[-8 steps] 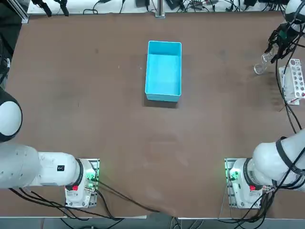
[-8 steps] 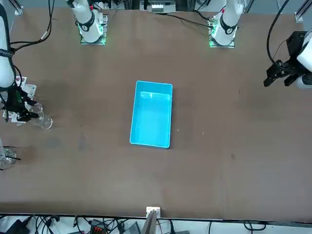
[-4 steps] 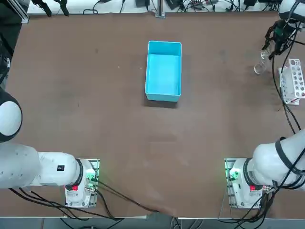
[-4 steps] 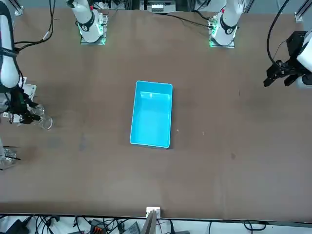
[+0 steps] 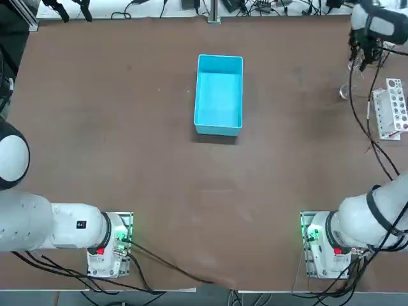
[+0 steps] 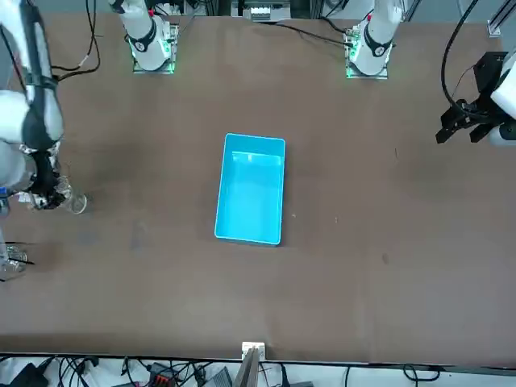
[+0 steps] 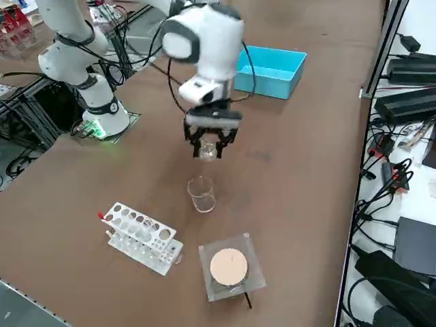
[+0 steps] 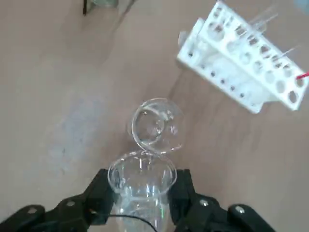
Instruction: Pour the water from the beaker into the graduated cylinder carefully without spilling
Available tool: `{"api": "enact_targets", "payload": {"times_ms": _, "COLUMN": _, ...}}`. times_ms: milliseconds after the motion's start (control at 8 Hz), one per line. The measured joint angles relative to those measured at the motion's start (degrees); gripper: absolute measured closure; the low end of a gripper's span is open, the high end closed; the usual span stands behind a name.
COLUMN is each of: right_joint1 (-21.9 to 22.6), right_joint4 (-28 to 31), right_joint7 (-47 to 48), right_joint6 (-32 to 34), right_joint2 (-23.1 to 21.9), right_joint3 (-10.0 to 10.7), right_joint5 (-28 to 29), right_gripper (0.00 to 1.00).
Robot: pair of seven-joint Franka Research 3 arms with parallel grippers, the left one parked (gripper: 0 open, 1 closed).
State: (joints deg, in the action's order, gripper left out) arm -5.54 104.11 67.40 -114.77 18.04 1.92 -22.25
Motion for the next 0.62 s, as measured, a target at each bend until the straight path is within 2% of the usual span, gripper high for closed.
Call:
{"api": "enact_targets", "payload": {"times_ms": 375, "right_joint1": 11.6, "right_joint4": 0.2, "right_joint7": 21.9, "right_joint6": 5.2, "right_joint2": 0.9, "right_joint3": -0.3, "right_joint5": -13.1, "right_gripper": 0.39}}
{"api": "enact_targets", "payload": {"times_ms": 625, "right_joint1": 18.0, "right_joint4": 0.2, "right_joint7": 34.2, "right_joint6": 9.5, "right_joint2": 3.5, "right_joint3": -0.4, "right_joint5": -20.8, "right_gripper": 0.39}}
